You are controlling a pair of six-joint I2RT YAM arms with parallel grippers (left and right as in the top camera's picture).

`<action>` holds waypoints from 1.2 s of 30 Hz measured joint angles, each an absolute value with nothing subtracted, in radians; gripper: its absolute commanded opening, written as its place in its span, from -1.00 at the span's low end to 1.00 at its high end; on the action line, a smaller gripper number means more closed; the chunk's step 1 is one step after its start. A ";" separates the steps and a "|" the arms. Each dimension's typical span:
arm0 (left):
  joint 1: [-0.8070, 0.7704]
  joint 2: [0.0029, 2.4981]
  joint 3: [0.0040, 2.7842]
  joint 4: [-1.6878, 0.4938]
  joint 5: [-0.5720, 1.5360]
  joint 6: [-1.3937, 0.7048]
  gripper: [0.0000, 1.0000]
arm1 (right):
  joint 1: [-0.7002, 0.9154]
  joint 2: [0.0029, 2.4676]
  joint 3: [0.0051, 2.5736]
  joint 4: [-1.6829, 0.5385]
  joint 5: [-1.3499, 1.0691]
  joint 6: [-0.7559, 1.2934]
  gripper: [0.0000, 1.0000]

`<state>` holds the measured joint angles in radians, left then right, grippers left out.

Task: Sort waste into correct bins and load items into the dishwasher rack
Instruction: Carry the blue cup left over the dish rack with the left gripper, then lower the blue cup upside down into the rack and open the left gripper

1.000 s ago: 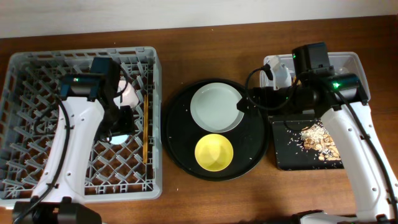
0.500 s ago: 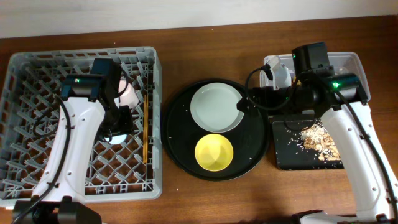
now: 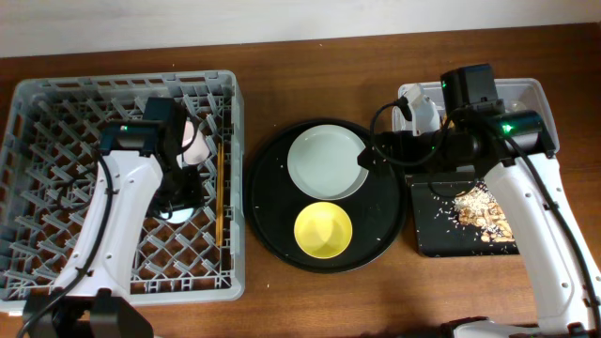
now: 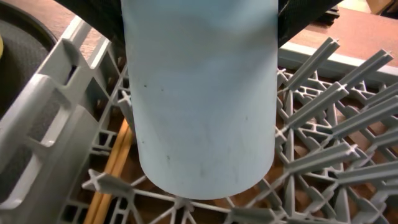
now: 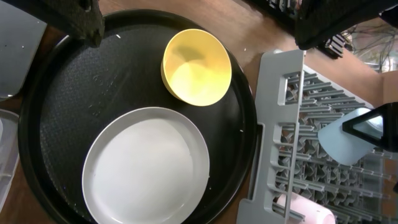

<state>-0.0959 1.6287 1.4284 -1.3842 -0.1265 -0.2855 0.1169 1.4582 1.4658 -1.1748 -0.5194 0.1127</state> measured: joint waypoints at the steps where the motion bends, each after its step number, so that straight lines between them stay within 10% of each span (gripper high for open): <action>1: -0.091 1.629 1.428 -1.382 -0.130 -0.286 -0.15 | 0.117 1.458 1.466 -1.175 -0.519 0.113 0.97; 36: -0.023 1.720 1.601 -1.340 -0.026 -0.285 -0.23 | 0.117 1.458 1.466 -1.175 -0.520 0.113 0.97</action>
